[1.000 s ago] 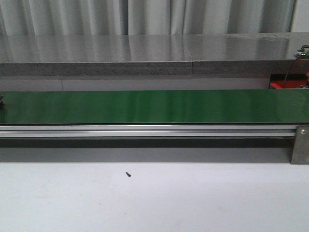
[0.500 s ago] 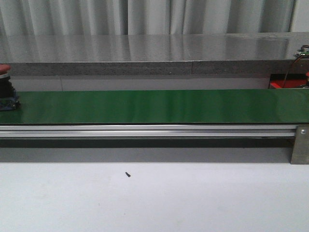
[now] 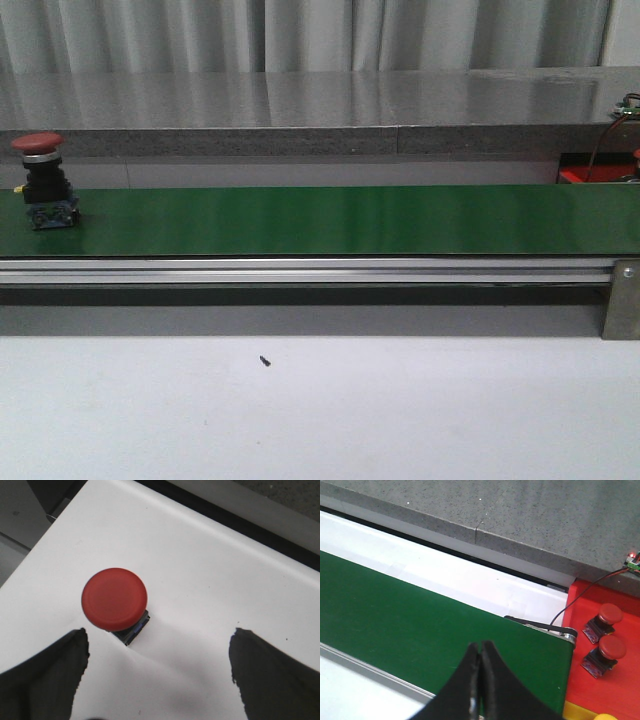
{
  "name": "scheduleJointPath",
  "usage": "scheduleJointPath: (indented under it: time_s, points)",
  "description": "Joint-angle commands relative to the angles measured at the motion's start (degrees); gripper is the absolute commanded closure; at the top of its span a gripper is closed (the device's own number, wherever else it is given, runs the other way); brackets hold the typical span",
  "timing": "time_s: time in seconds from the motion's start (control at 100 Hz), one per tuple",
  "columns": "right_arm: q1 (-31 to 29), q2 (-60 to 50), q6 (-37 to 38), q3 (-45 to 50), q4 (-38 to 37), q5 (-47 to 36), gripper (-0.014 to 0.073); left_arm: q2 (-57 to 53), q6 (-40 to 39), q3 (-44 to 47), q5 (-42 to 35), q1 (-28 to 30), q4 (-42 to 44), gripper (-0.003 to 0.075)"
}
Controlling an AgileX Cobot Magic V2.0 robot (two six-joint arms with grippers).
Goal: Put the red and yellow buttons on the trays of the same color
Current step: 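Lower the left gripper onto the second red button and grasp it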
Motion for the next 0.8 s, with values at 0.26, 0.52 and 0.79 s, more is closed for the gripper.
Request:
scheduleJointPath:
  time_s: [0.26,0.52,0.79]
  points:
    - [0.02,-0.66,-0.31,-1.5,1.28,-2.79,0.0662,-3.33,-0.21,-2.09,-7.6,1.94,-0.23,0.0153]
    - [0.02,-0.66,-0.31,-1.5,1.28,-2.79,0.0662,-3.2,-0.34,-2.09,-9.55,3.29,-0.23,0.0153]
    - [0.02,-0.66,-0.31,-1.5,1.28,-2.79,0.0662,-1.34,-0.34,-3.34,-9.25,3.38,-0.11,0.0152]
